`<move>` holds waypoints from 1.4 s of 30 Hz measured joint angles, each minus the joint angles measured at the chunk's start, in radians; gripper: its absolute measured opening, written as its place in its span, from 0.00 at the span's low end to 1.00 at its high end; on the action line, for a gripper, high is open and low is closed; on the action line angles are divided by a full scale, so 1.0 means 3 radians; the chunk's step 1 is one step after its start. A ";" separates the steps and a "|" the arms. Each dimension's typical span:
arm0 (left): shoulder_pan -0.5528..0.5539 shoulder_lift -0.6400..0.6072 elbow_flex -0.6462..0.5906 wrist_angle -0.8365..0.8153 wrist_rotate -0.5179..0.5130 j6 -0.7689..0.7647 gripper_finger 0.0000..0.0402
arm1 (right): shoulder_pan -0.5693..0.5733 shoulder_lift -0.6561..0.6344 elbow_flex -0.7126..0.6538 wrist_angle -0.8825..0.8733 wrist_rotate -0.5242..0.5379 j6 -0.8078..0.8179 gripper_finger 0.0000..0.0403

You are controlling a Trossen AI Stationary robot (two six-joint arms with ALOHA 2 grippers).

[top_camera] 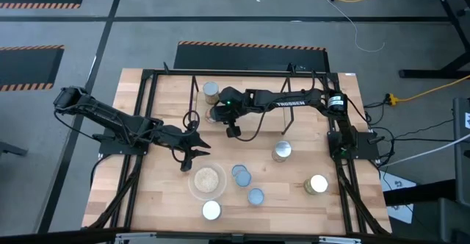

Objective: Pick and place cans onto a shelf
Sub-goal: Put the canned orange on the shelf

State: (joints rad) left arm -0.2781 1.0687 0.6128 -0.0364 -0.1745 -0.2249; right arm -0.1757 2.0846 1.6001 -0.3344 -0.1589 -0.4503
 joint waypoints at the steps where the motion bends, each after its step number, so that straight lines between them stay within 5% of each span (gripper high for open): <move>1: -0.0001 0.0000 0.0000 0.0000 0.0000 0.0000 0.26 | 0.0000 0.0000 0.0000 0.0000 0.0000 0.0001 0.07; 34: 0.0001 0.0000 0.0000 0.0001 -0.0001 0.0000 0.26 | 0.0010 -0.0003 0.0001 -0.0117 0.0111 0.0010 0.02; 42: 0.0001 0.0000 0.0000 0.0001 -0.0001 0.0000 0.26 | 0.0009 -0.0015 0.0266 -0.0540 0.0074 0.0009 0.02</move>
State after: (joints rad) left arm -0.2779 1.0687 0.6128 -0.0360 -0.1749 -0.2249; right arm -0.1730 2.0800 1.6799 -0.4964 -0.1366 -0.4477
